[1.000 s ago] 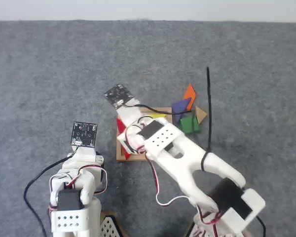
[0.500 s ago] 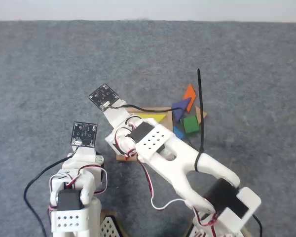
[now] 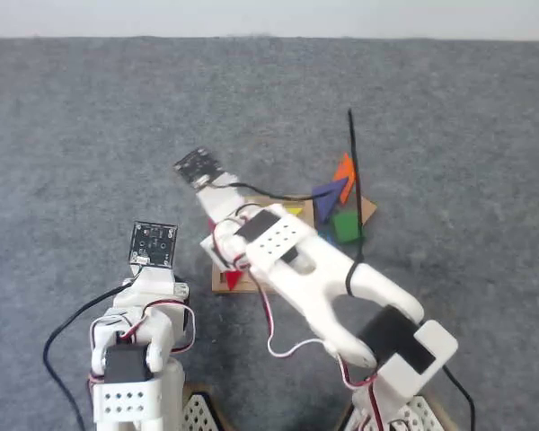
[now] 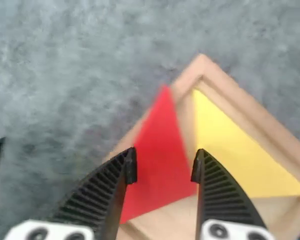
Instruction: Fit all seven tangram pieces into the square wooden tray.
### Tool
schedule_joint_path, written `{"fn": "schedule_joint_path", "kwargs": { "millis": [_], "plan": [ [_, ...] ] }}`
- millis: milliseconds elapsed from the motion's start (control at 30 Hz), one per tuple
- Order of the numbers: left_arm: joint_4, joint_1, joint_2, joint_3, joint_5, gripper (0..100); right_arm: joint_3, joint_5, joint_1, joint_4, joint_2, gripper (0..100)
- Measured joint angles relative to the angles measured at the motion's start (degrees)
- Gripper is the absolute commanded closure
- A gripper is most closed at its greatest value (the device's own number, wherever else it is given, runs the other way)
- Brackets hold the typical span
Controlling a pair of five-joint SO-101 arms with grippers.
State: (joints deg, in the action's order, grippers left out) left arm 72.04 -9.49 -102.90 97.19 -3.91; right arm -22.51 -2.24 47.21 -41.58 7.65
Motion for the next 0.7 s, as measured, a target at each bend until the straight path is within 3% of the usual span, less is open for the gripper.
{"fn": "schedule_joint_path", "kwargs": {
  "millis": [167,700],
  "plan": [
    [0.00,0.09,0.00,0.00,0.00,98,0.00,-0.53,-2.29,0.00,0.26,82.3],
    [0.00,0.09,0.00,0.00,0.00,98,0.79,-0.62,2.99,0.00,2.02,82.3]
  ]
}}
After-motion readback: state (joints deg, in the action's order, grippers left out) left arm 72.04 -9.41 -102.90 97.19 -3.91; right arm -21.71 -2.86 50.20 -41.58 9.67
